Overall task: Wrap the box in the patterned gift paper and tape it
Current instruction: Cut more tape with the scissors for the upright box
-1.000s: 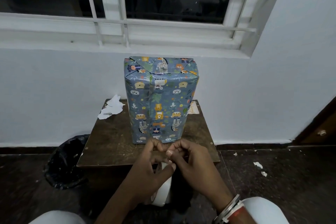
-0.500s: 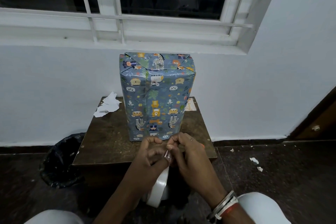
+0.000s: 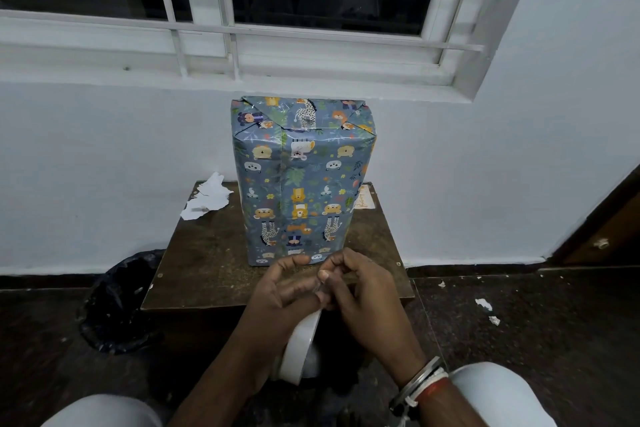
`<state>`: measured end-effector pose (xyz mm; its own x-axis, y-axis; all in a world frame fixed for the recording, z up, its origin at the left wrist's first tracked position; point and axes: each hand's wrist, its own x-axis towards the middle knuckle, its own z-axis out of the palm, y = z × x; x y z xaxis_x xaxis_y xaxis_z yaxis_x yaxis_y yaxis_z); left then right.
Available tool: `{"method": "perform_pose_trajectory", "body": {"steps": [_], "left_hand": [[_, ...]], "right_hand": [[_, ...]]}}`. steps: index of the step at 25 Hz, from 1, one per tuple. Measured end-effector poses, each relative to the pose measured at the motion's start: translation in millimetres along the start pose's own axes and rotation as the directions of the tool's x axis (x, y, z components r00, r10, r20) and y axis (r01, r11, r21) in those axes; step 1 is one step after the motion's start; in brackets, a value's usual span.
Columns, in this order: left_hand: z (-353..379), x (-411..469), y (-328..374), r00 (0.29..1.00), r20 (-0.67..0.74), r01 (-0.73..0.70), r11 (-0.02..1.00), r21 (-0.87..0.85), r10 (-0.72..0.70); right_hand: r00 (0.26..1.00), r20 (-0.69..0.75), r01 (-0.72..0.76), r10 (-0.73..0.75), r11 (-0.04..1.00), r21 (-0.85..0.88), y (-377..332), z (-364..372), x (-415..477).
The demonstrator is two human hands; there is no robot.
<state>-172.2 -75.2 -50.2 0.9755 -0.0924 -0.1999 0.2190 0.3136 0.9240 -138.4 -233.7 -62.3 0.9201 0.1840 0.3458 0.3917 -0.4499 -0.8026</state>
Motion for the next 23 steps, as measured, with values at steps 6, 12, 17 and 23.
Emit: {"method": "perform_pose_trajectory", "body": {"steps": [6, 12, 17, 23], "left_hand": [[-6.8, 0.6, 3.3, 0.999, 0.016, 0.049, 0.997, -0.054, -0.048], [-14.3, 0.0, 2.8, 0.996, 0.058, 0.072, 0.996, -0.05, -0.069], [-17.9, 1.6, 4.2, 0.994, 0.095, 0.067, 0.996, -0.067, -0.06], [-20.8, -0.4, 8.1, 0.992, 0.115, 0.06, 0.997, -0.041, -0.055]], "right_hand": [[0.994, -0.067, -0.089, 0.087, 0.996, -0.021, -3.9, -2.6, 1.9], [0.975, -0.065, -0.215, 0.213, 0.825, -0.523, 45.6, -27.8, 18.6], [0.943, 0.008, -0.236, 0.333, 0.683, -0.692, 67.9, -22.8, 17.6], [0.933, -0.002, -0.25, 0.36, 0.645, -0.722, 69.3, -22.0, 24.4]]}}
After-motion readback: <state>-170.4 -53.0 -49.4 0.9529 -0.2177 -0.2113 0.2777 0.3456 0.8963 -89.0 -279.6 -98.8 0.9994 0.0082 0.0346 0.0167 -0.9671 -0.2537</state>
